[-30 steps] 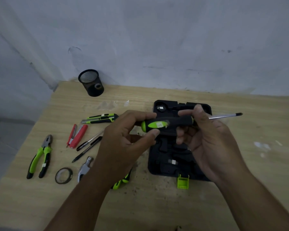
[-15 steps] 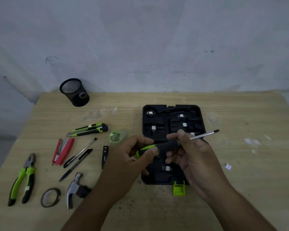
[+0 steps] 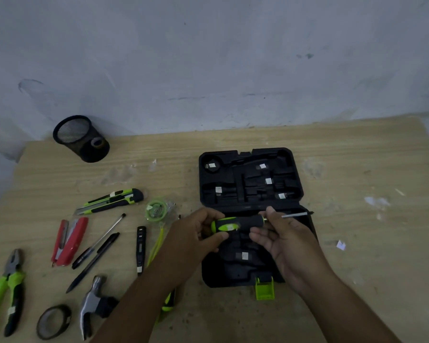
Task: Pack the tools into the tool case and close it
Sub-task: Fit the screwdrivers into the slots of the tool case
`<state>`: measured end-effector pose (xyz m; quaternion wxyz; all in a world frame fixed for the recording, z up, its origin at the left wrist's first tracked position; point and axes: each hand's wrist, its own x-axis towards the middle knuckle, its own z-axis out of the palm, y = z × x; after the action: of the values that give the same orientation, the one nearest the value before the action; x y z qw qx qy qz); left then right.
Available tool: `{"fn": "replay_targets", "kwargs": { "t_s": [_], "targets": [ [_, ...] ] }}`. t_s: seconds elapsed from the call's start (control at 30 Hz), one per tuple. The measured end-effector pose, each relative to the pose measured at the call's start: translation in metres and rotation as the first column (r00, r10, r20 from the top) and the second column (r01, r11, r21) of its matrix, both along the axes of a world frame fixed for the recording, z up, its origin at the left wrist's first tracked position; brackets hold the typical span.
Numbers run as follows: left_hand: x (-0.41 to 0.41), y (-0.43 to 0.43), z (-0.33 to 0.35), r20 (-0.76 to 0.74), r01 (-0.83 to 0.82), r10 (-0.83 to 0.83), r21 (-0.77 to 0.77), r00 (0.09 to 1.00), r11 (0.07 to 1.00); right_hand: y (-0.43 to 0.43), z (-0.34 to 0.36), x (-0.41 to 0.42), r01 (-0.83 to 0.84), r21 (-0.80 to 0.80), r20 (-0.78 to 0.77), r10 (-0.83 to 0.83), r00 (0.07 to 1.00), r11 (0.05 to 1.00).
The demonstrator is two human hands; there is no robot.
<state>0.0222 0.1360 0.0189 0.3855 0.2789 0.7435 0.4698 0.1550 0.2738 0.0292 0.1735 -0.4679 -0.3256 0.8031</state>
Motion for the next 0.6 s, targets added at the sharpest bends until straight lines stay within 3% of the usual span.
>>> {"fn": "replay_targets", "kwargs": {
  "t_s": [0.13,0.27,0.6],
  "targets": [
    [-0.013,0.009,-0.012,-0.260,0.064,-0.078,-0.062,0.963,0.996,0.020,-0.013,-0.008,0.003,0.010,0.031,-0.003,1.000,1.000],
    [-0.031,0.018,-0.026,-0.393,0.048,-0.080,-0.091,0.916,0.995,0.046,-0.026,-0.012,0.021,0.040,0.062,-0.024,0.998,0.999],
    [-0.069,0.042,-0.059,-0.676,0.129,-0.240,-0.212,0.697,0.969,0.072,-0.046,-0.043,0.036,0.167,0.178,-0.066,0.982,0.985]
  ]
}}
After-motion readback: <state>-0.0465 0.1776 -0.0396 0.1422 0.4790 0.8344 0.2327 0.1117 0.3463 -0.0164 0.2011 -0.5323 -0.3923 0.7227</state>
